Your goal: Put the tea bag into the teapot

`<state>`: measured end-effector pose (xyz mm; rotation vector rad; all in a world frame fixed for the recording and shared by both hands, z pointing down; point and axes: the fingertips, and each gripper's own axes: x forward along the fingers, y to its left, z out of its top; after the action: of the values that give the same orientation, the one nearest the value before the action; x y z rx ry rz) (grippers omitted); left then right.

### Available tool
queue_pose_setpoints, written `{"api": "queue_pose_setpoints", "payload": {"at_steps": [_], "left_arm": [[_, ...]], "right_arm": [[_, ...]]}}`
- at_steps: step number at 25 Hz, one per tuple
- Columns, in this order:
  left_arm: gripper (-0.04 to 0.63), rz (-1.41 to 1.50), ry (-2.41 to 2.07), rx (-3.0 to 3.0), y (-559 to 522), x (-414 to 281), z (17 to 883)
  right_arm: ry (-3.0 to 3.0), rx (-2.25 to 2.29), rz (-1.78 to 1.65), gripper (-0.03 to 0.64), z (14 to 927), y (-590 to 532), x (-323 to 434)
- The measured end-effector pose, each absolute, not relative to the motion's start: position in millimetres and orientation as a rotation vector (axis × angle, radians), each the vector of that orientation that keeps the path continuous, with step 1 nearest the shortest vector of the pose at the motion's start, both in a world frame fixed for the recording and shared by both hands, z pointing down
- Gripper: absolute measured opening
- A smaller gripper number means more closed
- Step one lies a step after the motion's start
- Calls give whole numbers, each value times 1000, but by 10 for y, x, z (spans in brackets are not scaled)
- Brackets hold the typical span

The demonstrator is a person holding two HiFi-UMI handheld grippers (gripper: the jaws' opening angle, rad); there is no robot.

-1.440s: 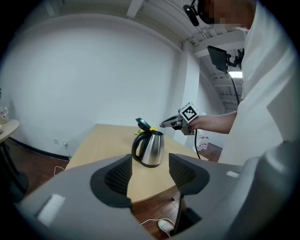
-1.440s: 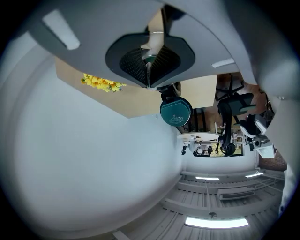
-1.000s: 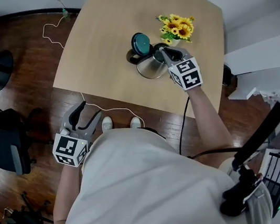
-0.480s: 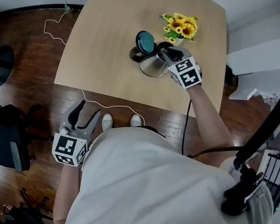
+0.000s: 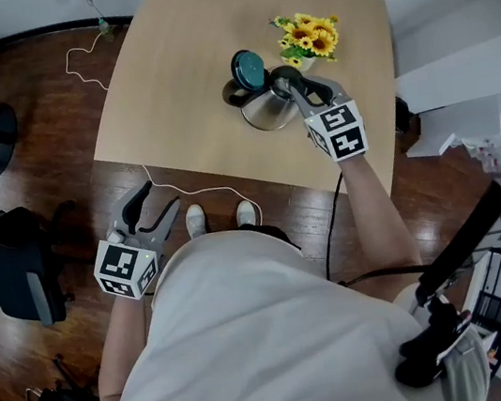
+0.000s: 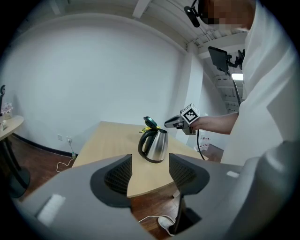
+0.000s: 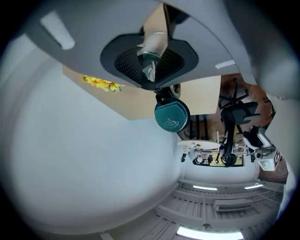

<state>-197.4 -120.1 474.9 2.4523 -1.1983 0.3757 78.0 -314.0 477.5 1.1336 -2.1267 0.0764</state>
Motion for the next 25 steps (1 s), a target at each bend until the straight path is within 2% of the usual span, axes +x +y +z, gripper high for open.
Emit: {"api": "queue_pose_setpoints", "payload": {"at_steps": [10, 15, 25], "left_arm": [[250, 437, -855, 2614, -1122, -1741, 5006], [250, 430, -828, 2691, -990, -1602, 4805], [250, 415, -834, 2717, 387, -966, 4502]], "right_arm": [[-2119, 1395, 192, 80, 4412, -1871, 1094], [-2096, 1495, 206, 81, 4300, -1086, 1345], [-2158, 1698, 299, 94, 4244, 776, 2083]]}}
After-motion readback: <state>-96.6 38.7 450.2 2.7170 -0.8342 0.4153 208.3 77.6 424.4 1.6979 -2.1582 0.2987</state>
